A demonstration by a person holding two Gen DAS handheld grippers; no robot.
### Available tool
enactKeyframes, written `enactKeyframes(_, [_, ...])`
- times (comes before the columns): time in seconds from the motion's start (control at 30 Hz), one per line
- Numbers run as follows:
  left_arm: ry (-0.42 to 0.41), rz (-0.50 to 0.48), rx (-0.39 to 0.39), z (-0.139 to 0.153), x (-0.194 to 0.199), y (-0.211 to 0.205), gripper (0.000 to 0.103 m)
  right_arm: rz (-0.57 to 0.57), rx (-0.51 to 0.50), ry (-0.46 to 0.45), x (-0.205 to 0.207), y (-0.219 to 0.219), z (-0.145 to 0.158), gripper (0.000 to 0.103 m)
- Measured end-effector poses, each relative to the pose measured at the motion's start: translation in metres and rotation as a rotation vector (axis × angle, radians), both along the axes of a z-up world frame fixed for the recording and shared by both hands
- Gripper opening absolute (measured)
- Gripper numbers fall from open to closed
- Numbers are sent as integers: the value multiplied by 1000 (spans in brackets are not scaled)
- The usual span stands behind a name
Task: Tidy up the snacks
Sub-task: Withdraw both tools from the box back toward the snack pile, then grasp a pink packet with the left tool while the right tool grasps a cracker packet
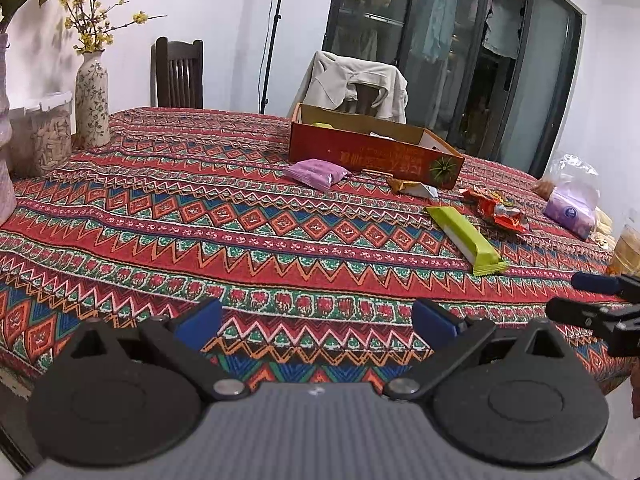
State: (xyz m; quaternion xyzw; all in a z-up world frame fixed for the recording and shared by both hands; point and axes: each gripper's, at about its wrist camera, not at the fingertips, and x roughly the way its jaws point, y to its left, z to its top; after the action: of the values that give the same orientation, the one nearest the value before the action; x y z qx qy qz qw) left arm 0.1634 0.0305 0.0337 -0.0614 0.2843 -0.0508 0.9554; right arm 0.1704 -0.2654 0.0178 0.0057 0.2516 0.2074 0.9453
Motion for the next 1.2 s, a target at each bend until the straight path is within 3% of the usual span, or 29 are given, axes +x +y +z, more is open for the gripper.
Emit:
enactKeyframes(0.33, [-3,-17,25,4,31,-6,103,-18,13,23,21,-3,-9,98])
enactKeyframes(0.5, [-21,-43,58,9,78,-10,103,-40,3,18,51,-7,-6,96])
enactKeyframes(0.63, [-37,-81,96,13,127,-12,103,-37,-61,-15,85,-5,5,91])
enactKeyframes(0.77, [-23,-152,109,12,192,-9,103,-3,-105,-40,133,-2,18,91])
enactKeyframes(1.0, [72,-226,154,-16,302,-17,103,20,-186,27,245,16,11,84])
enactKeyframes(1.2, [96,-233,192,-43,343,-18,103,8,-272,121,319,36,-15,83])
